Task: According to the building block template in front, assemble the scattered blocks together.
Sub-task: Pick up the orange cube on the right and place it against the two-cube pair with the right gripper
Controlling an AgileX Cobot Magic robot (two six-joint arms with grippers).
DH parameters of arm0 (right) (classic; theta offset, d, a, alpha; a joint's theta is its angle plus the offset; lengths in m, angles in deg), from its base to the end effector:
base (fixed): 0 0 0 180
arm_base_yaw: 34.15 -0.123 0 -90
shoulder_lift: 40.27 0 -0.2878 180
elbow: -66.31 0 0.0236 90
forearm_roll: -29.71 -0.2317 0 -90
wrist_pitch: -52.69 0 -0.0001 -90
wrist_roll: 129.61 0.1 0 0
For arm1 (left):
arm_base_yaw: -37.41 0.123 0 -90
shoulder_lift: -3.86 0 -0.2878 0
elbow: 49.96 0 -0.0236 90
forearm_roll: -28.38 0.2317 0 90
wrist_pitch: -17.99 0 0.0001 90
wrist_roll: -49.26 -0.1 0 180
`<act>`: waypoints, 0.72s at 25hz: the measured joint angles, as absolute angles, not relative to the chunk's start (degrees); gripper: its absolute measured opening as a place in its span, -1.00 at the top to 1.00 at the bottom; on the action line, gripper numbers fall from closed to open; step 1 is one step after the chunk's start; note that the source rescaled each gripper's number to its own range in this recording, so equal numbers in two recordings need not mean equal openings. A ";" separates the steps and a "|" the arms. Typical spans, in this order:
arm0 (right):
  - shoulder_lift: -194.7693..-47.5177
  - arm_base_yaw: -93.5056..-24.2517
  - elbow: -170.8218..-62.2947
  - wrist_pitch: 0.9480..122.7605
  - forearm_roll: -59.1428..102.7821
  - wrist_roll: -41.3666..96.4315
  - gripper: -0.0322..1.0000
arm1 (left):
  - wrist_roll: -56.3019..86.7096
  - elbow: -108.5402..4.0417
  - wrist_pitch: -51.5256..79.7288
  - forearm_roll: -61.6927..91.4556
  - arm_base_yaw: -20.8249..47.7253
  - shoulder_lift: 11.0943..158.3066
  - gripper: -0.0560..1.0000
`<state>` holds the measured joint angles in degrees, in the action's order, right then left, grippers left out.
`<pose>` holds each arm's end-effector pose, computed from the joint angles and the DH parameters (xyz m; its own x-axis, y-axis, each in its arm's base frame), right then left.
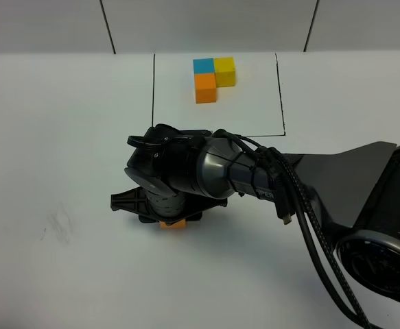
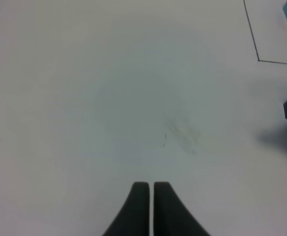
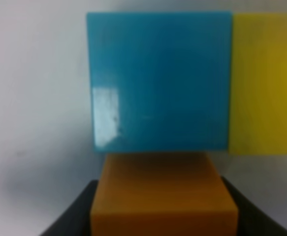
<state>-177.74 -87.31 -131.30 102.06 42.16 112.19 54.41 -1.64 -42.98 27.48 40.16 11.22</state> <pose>0.2795 0.3457 0.1259 -0.9685 0.0319 -0.2468 0.0164 0.9978 0.0646 -0.0180 -0.0022 0.2651 -0.4424 -0.1187 -0.8889 -0.0792 0.9925 -0.0931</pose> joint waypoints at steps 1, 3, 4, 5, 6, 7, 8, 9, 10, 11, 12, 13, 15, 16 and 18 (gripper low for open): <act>-177.74 -87.24 -131.30 101.94 41.99 112.19 -0.09 | 54.41 -1.64 -42.98 27.48 40.16 11.22 0.89; -177.74 -87.06 -131.30 101.90 41.95 112.17 -0.09 | 54.41 -1.64 -42.98 27.48 40.16 11.22 0.89; -177.74 -86.95 -131.30 101.75 41.95 112.17 -0.09 | 54.41 -1.64 -42.98 27.48 40.16 11.22 0.89; -177.74 -86.89 -131.30 101.68 41.95 112.12 -0.09 | 54.41 -1.64 -42.98 27.48 40.16 11.22 0.89; -177.74 -86.89 -131.30 101.63 42.00 112.12 -0.09 | 54.41 -1.64 -42.98 27.48 40.16 11.22 0.89; -177.74 -86.89 -131.30 101.62 42.00 112.06 -0.09 | 54.41 -1.64 -42.98 27.48 40.16 11.22 0.89; -177.74 -86.89 -131.30 101.49 42.00 111.95 -0.09 | 54.41 -1.64 -42.98 27.48 40.16 11.22 0.89; -177.74 -86.89 -131.35 101.43 42.00 111.95 -0.09 | 54.41 -1.64 -42.98 27.48 40.16 11.22 0.89; -177.74 -86.89 -131.35 101.38 42.00 111.95 -0.09 | 54.41 -1.64 -42.98 27.48 40.16 11.22 0.89; -177.74 -86.89 -131.35 101.37 42.00 111.89 -0.09 | 54.41 -1.64 -42.98 27.48 40.16 11.22 0.89; -177.74 -86.89 -131.35 101.32 42.00 111.78 -0.09 | 54.41 -1.64 -42.98 27.48 40.16 11.22 0.89; -177.74 -86.89 -131.35 101.26 42.00 111.64 -0.09 | 54.41 -1.64 -42.98 27.48 40.16 11.22 0.89; -177.74 -86.89 -131.35 101.13 42.00 111.28 -0.09 | 54.41 -1.64 -42.98 27.48 40.16 11.22 0.89; -177.74 -86.89 -131.35 101.07 42.00 110.94 -0.09 | 54.41 -1.64 -42.98 27.48 40.16 11.22 0.89; -177.74 -86.89 -131.35 101.06 42.00 110.56 -0.09 | 54.41 -1.64 -42.98 27.48 40.16 11.22 0.89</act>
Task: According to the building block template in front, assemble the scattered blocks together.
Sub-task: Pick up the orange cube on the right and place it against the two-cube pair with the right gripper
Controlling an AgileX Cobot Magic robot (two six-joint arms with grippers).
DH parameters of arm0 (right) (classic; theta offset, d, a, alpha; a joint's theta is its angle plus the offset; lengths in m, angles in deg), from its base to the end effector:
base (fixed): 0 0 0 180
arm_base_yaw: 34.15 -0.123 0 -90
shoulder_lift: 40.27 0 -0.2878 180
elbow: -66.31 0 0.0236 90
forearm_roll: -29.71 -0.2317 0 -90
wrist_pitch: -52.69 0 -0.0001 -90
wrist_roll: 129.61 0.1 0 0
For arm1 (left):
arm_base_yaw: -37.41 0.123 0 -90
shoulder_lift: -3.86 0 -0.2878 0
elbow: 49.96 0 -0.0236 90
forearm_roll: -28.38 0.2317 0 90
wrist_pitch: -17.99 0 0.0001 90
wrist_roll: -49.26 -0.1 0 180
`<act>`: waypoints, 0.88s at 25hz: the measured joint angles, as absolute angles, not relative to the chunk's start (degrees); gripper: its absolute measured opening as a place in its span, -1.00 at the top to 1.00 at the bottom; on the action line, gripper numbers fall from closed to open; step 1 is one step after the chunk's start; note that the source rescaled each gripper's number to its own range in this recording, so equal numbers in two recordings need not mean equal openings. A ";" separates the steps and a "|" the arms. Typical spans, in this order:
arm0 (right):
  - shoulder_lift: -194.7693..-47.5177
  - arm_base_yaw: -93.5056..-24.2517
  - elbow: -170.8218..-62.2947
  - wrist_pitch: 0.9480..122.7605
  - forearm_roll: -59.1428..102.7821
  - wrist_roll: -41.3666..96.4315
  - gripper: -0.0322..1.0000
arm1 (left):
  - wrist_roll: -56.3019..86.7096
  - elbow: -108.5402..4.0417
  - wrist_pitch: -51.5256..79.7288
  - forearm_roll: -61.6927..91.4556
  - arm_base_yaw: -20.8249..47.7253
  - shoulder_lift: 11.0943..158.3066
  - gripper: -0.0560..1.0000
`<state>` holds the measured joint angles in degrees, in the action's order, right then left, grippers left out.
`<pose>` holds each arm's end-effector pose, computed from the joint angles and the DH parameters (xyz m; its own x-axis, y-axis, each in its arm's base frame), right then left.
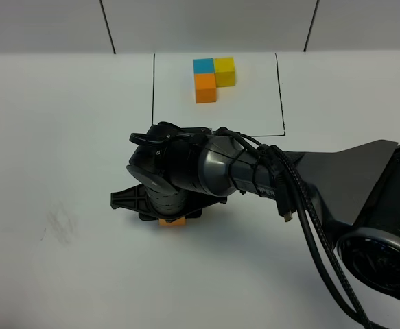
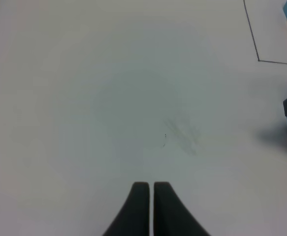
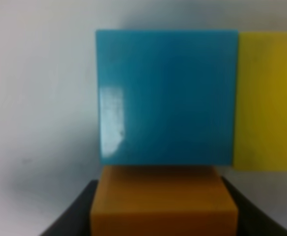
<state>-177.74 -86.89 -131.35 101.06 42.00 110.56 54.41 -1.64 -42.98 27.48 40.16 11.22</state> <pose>0.2828 0.3454 0.1264 -0.9667 0.0130 -0.2555 -0.0062 0.9972 0.0744 -0.0180 -0.0022 0.2651 -0.4424 -0.1187 -0.8889 -0.0792 0.9925 -0.0931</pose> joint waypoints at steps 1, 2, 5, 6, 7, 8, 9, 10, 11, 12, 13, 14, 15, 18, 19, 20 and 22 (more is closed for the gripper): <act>-177.74 -86.89 -131.35 101.01 42.00 110.44 -0.09 | 54.41 -1.64 -42.98 27.48 40.16 11.22 0.89; -177.74 -86.89 -131.35 101.01 42.00 110.43 -0.09 | 54.41 -1.64 -42.98 27.48 40.16 11.22 0.89; -177.74 -86.89 -131.35 100.93 42.00 110.25 -0.09 | 54.41 -1.64 -42.98 27.48 40.16 11.22 0.89; -177.74 -86.83 -131.35 100.93 42.00 110.25 -0.09 | 54.41 -1.64 -42.98 27.48 40.16 11.22 0.89; -177.74 -86.82 -131.35 100.93 41.89 110.25 -0.09 | 54.41 -1.64 -42.98 27.48 40.16 11.22 0.89; -177.80 -86.70 -131.35 100.88 41.69 110.25 -0.09 | 54.41 -1.64 -42.98 27.48 40.16 11.22 0.89; -177.96 -86.59 -131.35 100.88 41.32 110.18 -0.09 | 54.41 -1.64 -42.98 27.48 40.16 11.22 0.89; -178.21 -86.32 -131.35 100.88 40.77 109.81 -0.09 | 54.41 -1.64 -42.98 27.48 40.16 11.22 0.89; -178.47 -86.14 -131.35 100.88 40.41 109.43 -0.09 | 54.41 -1.64 -42.98 27.48 40.16 11.22 0.89; -178.70 -85.94 -131.35 100.95 40.30 109.15 -0.09 | 54.41 -1.64 -42.98 27.48 40.16 11.22 0.89; -178.83 -85.89 -131.35 100.95 40.13 108.92 -0.09 | 54.41 -1.64 -42.98 27.48 40.16 11.22 0.89; -178.83 -85.82 -131.35 100.95 40.06 108.87 -0.09 | 54.41 -1.64 -42.98 27.48 40.16 11.22 0.89; -178.83 -85.82 -131.35 100.95 40.01 108.75 -0.09 | 54.41 -1.64 -42.98 27.48 40.16 11.22 0.89; -178.83 -85.82 -131.35 100.95 40.01 108.75 -0.09 | 54.41 -1.64 -42.98 27.48 40.16 11.22 0.89; -178.83 -85.82 -131.35 100.95 40.01 108.75 -0.09 | 54.41 -1.64 -42.98 27.48 40.16 11.22 0.89; -178.83 -85.82 -131.35 100.95 40.01 108.75 -0.09 | 54.41 -1.64 -42.98 27.48 40.16 11.22 0.89; -178.83 -85.82 -131.35 100.90 40.01 108.70 -0.09 | 54.41 -1.64 -42.98 27.48 40.16 11.22 0.89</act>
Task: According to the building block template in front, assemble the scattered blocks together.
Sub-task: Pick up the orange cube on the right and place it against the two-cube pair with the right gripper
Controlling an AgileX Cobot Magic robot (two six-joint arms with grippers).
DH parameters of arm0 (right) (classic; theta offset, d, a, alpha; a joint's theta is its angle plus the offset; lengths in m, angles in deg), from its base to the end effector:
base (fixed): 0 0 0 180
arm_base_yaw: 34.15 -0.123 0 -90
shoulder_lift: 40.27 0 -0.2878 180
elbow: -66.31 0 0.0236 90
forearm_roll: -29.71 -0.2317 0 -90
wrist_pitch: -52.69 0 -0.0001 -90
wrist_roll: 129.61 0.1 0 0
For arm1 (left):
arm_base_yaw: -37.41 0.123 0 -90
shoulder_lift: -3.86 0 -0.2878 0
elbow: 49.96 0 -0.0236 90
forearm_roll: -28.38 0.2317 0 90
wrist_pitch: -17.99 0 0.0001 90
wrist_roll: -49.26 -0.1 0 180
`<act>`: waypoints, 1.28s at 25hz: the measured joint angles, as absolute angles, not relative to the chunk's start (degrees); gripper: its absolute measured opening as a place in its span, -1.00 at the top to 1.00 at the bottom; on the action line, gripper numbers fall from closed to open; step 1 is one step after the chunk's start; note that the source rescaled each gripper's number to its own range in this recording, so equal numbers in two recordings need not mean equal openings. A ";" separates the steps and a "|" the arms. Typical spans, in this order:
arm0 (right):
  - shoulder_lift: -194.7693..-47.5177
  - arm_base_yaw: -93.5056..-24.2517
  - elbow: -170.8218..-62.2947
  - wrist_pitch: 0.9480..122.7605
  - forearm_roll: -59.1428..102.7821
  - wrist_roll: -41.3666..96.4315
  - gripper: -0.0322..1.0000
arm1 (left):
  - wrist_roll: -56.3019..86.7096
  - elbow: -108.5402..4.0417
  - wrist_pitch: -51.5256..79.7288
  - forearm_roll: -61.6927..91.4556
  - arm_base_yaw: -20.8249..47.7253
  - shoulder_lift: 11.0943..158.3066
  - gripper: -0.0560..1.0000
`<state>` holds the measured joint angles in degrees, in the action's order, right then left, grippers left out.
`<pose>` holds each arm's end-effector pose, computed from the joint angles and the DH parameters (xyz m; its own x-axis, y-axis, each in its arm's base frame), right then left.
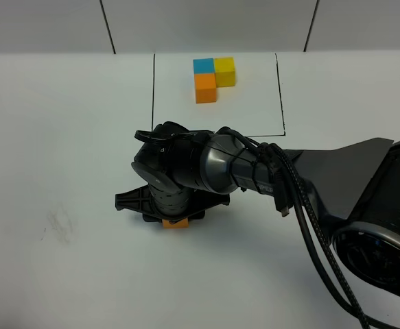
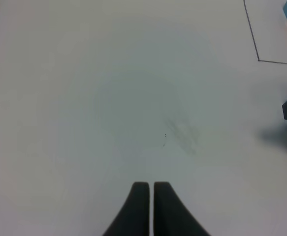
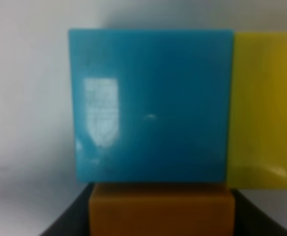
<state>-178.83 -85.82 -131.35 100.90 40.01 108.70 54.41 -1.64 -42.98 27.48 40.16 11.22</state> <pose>0.2871 0.3417 0.1176 -0.9742 0.0167 -0.2250 0.0004 0.9974 0.0723 -0.0180 -0.0022 0.2651 -0.4424 -0.1187 -0.8889 -0.0792 0.9925 -0.0931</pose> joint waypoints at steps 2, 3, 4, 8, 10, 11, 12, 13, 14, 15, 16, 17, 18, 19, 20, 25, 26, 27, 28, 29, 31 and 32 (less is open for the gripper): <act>-178.83 -85.82 -131.35 100.90 40.01 108.70 -0.09 | 54.41 -1.64 -42.98 27.48 40.16 11.22 0.89; -178.83 -85.82 -131.35 100.90 40.01 108.70 -0.09 | 54.41 -1.64 -42.98 27.48 40.16 11.22 0.89; -178.83 -85.82 -131.35 100.90 40.01 108.70 -0.09 | 54.41 -1.64 -42.98 27.48 40.16 11.22 0.89; -178.83 -85.80 -131.35 100.79 40.01 108.70 -0.09 | 54.41 -1.64 -42.98 27.48 40.16 11.22 0.89; -178.83 -85.75 -131.35 100.75 40.01 108.70 -0.09 | 54.41 -1.64 -42.98 27.48 40.16 11.22 0.89; -178.83 -85.75 -131.35 100.68 40.01 108.70 -0.09 | 54.41 -1.64 -42.98 27.48 40.16 11.22 0.89; -178.83 -85.68 -131.35 100.62 40.01 108.70 -0.09 | 54.41 -1.64 -42.98 27.48 40.16 11.22 0.89; -178.83 -85.68 -131.35 100.57 39.95 108.65 -0.09 | 54.41 -1.64 -42.98 27.48 40.16 11.22 0.89; -178.83 -85.58 -131.35 100.45 39.95 108.65 -0.09 | 54.41 -1.64 -42.98 27.48 40.16 11.22 0.89; -178.83 -85.49 -131.35 100.39 39.90 108.65 -0.09 | 54.41 -1.64 -42.98 27.48 40.16 11.22 0.89; -178.83 -85.37 -131.35 100.31 39.77 108.65 -0.09 | 54.41 -1.64 -42.98 27.48 40.16 11.22 0.89; -178.83 -85.17 -131.35 100.28 39.65 108.65 -0.09 | 54.41 -1.64 -42.98 27.48 40.16 11.22 0.89; -178.83 -85.11 -131.35 100.16 39.61 108.65 -0.09 | 54.41 -1.64 -42.98 27.48 40.16 11.22 0.89; -178.83 -85.07 -131.35 100.09 39.53 108.65 -0.09 | 54.41 -1.64 -42.98 27.48 40.16 11.22 0.89; -178.83 -84.99 -131.35 100.05 39.48 108.65 -0.09 | 54.41 -1.64 -42.98 27.48 40.16 11.22 0.89; -178.90 -84.89 -131.35 99.77 39.41 108.65 -0.09 | 54.41 -1.64 -42.98 27.48 40.16 11.22 0.89; -178.96 -84.89 -131.35 99.77 39.41 108.65 -0.09 | 54.41 -1.64 -42.98 27.48 40.16 11.22 0.89; -178.96 -84.89 -131.35 99.75 39.41 108.69 -0.09 | 54.41 -1.64 -42.98 27.48 40.16 11.22 0.89; -178.96 -84.89 -131.35 99.75 39.41 108.69 -0.09 | 54.41 -1.64 -42.98 27.48 40.16 11.22 0.89; -178.96 -84.89 -131.35 99.75 39.40 108.69 -0.09 | 54.41 -1.64 -42.98 27.48 40.16 11.22 0.89; -178.96 -84.89 -131.35 99.63 39.33 108.69 -0.09 | 54.41 -1.64 -42.98 27.48 40.16 11.22 0.89; -178.96 -84.89 -131.35 99.51 39.28 108.69 -0.09 | 54.41 -1.64 -42.98 27.48 40.16 11.22 0.89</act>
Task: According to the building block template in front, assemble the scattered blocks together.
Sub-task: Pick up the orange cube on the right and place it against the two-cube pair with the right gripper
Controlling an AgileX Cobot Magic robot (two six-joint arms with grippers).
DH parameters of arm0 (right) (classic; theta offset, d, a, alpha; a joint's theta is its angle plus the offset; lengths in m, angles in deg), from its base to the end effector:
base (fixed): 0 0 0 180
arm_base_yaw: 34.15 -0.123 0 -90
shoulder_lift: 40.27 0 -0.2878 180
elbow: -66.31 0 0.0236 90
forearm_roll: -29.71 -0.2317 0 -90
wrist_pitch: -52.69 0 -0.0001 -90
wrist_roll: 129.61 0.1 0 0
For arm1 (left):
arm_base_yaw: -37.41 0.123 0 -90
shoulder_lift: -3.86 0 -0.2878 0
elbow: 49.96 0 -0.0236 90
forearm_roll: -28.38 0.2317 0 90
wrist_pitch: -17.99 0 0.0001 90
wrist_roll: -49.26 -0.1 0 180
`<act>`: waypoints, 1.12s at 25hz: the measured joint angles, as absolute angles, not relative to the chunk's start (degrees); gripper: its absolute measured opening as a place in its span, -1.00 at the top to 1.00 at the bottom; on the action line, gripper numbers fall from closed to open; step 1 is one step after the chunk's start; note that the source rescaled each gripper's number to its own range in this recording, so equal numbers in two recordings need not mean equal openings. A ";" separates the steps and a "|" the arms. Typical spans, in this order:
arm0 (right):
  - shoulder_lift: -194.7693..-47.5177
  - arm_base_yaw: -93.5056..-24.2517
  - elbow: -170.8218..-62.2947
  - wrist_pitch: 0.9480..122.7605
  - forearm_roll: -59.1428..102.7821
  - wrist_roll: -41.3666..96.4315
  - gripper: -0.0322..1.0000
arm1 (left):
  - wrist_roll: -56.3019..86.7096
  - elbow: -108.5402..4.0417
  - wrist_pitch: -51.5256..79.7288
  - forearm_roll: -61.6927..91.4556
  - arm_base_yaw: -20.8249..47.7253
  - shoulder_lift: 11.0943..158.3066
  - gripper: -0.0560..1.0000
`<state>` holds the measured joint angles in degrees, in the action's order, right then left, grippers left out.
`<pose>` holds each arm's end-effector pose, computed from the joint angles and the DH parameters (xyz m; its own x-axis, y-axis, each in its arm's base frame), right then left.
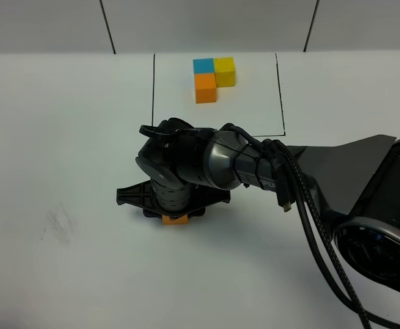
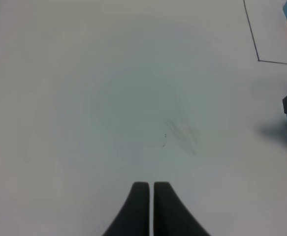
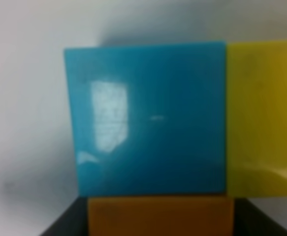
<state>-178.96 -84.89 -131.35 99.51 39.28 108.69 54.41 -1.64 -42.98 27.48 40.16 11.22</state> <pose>0.2931 0.3395 0.1169 -0.9729 0.0409 -0.2275 0.0191 0.9951 0.0973 -0.0180 -0.0022 0.2651 -0.4424 -0.1187 -0.8889 -0.0792 0.9925 -0.0931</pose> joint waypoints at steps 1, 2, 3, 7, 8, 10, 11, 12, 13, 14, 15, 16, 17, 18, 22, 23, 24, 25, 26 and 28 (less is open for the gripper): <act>-178.96 -84.89 -131.35 99.32 39.28 108.71 -0.09 | 54.41 -1.64 -42.98 27.48 40.16 11.22 0.89; -178.96 -84.89 -131.35 99.21 39.28 108.71 -0.09 | 54.41 -1.64 -42.98 27.48 40.16 11.22 0.89; -178.96 -84.83 -131.35 99.21 39.28 108.71 -0.09 | 54.41 -1.64 -42.98 27.48 40.16 11.22 0.89; -178.96 -84.79 -131.35 99.09 39.22 108.76 -0.09 | 54.41 -1.64 -42.98 27.48 40.16 11.22 0.89; -178.96 -84.79 -131.35 98.92 39.22 108.76 -0.09 | 54.41 -1.64 -42.98 27.48 40.16 11.22 0.89; -178.96 -84.79 -131.35 98.61 39.22 108.76 -0.09 | 54.41 -1.64 -42.98 27.48 40.16 11.22 0.89; -178.96 -84.79 -131.35 98.60 39.22 108.76 -0.09 | 54.41 -1.64 -42.98 27.48 40.16 11.22 0.89; -178.96 -84.79 -131.35 98.60 39.22 108.82 -0.09 | 54.41 -1.64 -42.98 27.48 40.16 11.22 0.89; -178.96 -84.79 -131.35 98.54 39.27 109.07 -0.09 | 54.41 -1.64 -42.98 27.48 40.16 11.22 0.89; -178.96 -84.79 -131.35 98.48 39.27 109.40 -0.09 | 54.41 -1.64 -42.98 27.48 40.16 11.22 0.89; -178.96 -84.79 -131.35 98.40 39.27 109.93 -0.09 | 54.41 -1.64 -42.98 27.48 40.16 11.22 0.89; -178.96 -84.79 -131.35 98.25 39.27 110.50 -0.09 | 54.41 -1.64 -42.98 27.48 40.16 11.22 0.89; -178.96 -84.79 -131.35 98.22 39.27 110.77 -0.09 | 54.41 -1.64 -42.98 27.48 40.16 11.22 0.89; -178.96 -84.79 -131.35 98.06 39.27 110.89 -0.09 | 54.41 -1.64 -42.98 27.48 40.16 11.22 0.89; -178.96 -84.73 -131.35 97.89 39.27 110.89 -0.09 | 54.41 -1.64 -42.98 27.48 40.16 11.22 0.89; -178.96 -84.73 -131.35 97.89 39.27 110.94 -0.09 | 54.41 -1.64 -42.98 27.48 40.16 11.22 0.89; -178.96 -84.73 -131.35 97.89 39.27 110.94 -0.09 | 54.41 -1.64 -42.98 27.48 40.16 11.22 0.89; -178.96 -84.73 -131.35 97.89 39.27 110.94 -0.09 | 54.41 -1.64 -42.98 27.48 40.16 11.22 0.89; -178.96 -84.73 -131.35 97.89 39.27 110.94 -0.09 | 54.41 -1.64 -42.98 27.48 40.16 11.22 0.89; -178.96 -84.73 -131.35 97.89 39.27 110.94 -0.09 | 54.41 -1.64 -42.98 27.48 40.16 11.22 0.89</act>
